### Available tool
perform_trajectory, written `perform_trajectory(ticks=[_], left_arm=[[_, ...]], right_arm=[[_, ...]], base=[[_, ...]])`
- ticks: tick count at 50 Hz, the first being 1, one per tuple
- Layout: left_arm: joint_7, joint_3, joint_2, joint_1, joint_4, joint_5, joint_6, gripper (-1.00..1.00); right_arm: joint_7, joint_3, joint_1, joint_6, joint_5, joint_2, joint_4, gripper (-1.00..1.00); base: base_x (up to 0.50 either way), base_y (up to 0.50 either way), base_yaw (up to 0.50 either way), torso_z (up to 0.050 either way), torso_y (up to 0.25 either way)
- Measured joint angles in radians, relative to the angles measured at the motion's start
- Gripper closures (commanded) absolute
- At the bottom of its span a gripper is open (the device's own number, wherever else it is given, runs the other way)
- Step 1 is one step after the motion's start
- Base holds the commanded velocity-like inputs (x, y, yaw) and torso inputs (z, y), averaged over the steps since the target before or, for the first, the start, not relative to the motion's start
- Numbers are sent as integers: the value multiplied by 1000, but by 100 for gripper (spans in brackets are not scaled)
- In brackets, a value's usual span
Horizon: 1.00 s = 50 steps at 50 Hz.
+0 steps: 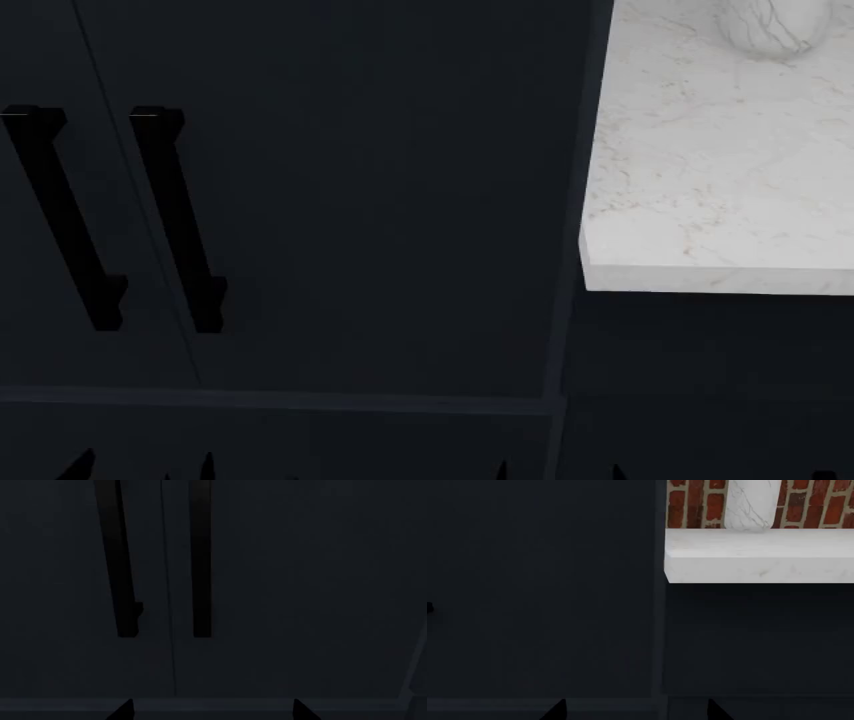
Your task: Press the stop button on the microwave
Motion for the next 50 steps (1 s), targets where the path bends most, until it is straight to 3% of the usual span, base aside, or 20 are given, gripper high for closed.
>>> perform_trajectory(ticks=[12,30,35,42,50], left_arm=[[-35,36,-31,6,24,-17,-20,-100],[-114,-6,-117,152,52,-13,-56,-100],[-102,-33,-140,152,-141,-39,1,-100],[-64,-76,-169,39,-657,-67,218,-100],[-40,-156,-180,-3,-1017,-64,292,-100]], right_arm=[[48,-36,-17,39,28,38,-65,-100],[117,-58,-41,262,35,86,-421,-100],[129,-71,-11,348,35,95,-547,-100],[146,-88,74,500,36,102,-726,-100],[242,-105,305,747,136,134,-898,-100]], base=[[0,0,0,0,0],[0,0,0,0,0],[0,0,0,0,0],[0,0,0,0,0],[0,0,0,0,0]])
